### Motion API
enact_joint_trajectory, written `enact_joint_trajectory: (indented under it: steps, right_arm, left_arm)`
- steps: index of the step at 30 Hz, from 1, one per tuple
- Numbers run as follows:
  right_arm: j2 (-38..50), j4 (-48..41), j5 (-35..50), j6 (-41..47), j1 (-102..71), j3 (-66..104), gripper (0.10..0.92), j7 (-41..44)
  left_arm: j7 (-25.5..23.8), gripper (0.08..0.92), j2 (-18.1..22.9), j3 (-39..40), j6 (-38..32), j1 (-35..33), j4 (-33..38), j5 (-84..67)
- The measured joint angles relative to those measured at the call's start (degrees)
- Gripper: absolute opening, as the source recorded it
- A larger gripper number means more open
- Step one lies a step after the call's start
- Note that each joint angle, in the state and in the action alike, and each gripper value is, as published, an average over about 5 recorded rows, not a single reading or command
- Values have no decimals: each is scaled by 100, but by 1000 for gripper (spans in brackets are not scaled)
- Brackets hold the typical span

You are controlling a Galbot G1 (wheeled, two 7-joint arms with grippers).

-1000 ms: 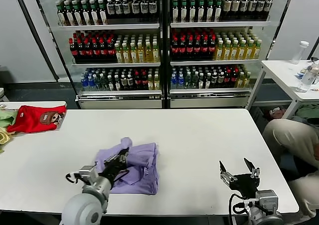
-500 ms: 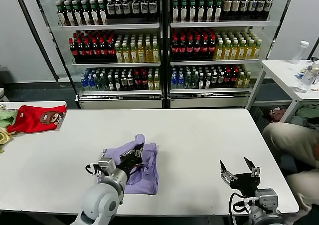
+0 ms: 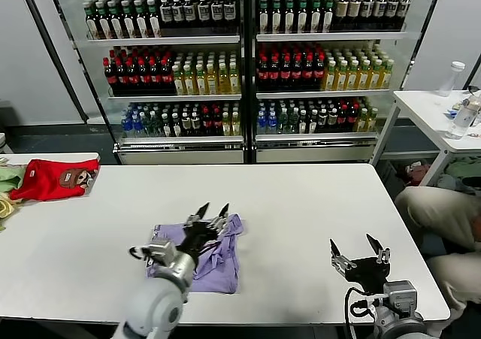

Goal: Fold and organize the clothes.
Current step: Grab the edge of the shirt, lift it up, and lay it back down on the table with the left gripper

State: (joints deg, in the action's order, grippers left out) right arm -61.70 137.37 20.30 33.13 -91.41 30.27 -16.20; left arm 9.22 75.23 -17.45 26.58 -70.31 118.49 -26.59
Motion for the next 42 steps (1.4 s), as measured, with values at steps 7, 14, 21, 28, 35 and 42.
enact_joint_trajectory:
  steps: [7, 14, 21, 28, 35, 42]
  right_arm:
    - [10, -32, -18, 0, 95, -131, 823, 4]
    - [15, -7, -45, -1, 60, -152, 823, 10]
    - [15, 8, -57, -1, 71, -192, 823, 14]
    - [-3, 16, -61, -1, 81, -240, 823, 13]
    - [0, 10, -61, -1, 83, -256, 823, 13]
    - [17, 8, -60, -1, 94, -263, 823, 14]
  left_arm:
    - [62, 814, -337, -798, 91, -687, -49, 144]
    - [144, 823, -380, -1174, 255, -990, -272, 159]
    - [112, 777, -369, -1392, 397, -1060, -438, -15]
    - [-29, 576, -348, -1534, 451, -1066, -527, -477]
    - [-156, 377, -307, -1565, 435, -1036, -652, -860]
    - [-233, 178, -267, -1573, 419, -1062, -674, -1046]
